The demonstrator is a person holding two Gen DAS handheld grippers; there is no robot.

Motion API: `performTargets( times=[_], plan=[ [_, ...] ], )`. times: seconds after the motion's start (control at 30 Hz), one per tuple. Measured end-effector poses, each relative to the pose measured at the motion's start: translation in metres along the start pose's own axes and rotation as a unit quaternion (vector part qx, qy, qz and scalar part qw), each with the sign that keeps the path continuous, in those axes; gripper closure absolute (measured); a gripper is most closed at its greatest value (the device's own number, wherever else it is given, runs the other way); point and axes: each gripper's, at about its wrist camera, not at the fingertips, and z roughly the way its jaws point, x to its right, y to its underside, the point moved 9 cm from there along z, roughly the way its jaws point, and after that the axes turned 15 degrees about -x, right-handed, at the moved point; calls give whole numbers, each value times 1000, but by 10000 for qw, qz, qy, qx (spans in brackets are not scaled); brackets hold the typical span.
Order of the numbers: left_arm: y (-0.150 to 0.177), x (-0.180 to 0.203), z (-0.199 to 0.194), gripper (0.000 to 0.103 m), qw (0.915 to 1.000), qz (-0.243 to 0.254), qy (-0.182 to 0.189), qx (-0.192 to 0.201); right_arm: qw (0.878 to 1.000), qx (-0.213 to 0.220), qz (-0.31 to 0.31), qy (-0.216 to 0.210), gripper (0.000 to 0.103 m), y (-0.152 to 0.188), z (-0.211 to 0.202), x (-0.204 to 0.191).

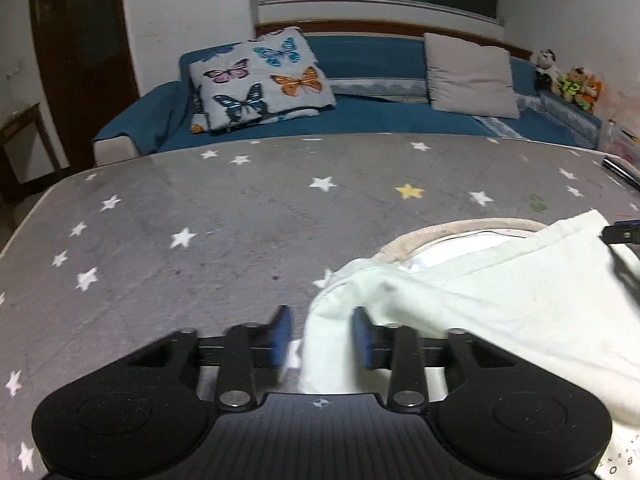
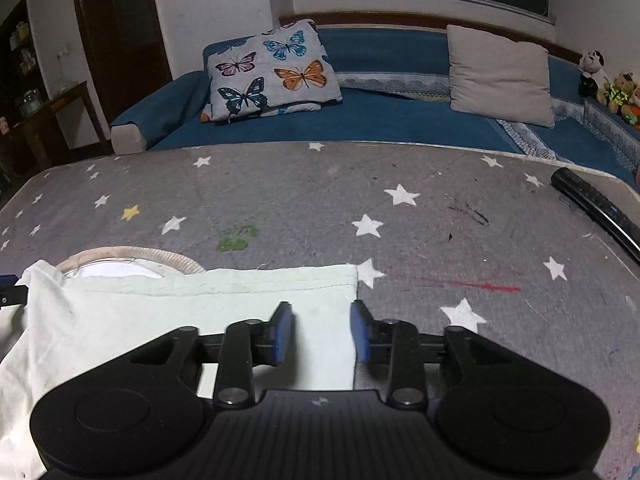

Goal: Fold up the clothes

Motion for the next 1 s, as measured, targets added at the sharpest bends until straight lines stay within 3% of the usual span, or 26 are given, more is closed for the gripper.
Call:
performTargets(
  times=[0.1,0.2,0.3,0.37,0.5,0.67,0.87,0.93,1.0],
  plan=[
    [0,-4,-3,77,10000,-67,47,10,10000,24,33,18,66,-4,3,2],
    [2,-11,-8,69,9998,-193,76,17,10000,20,-16,10,67,-4,4,3],
    [3,-18,-13,64,9994,-319,104,23,10000,-4,-70,-25,100,-4,4,4],
    [4,-23,-16,63,9991,-403,124,27,9999,44,67,-83,101,-6,1,9],
    [5,-22,-12,60,9990,-434,134,-27,9961,629,499,352,101,-16,-21,36],
    [-2,-9,-4,56,9991,-365,213,-46,9961,93,778,400,99,-10,-1,61],
    [-14,8,6,55,9994,-258,224,-38,9966,108,754,309,93,-8,1,59],
    [-17,15,9,57,9997,-146,171,0,9970,99,687,334,92,-8,1,57],
    [-19,21,10,78,9999,-26,136,68,9974,90,624,357,92,-8,2,55]
  ],
)
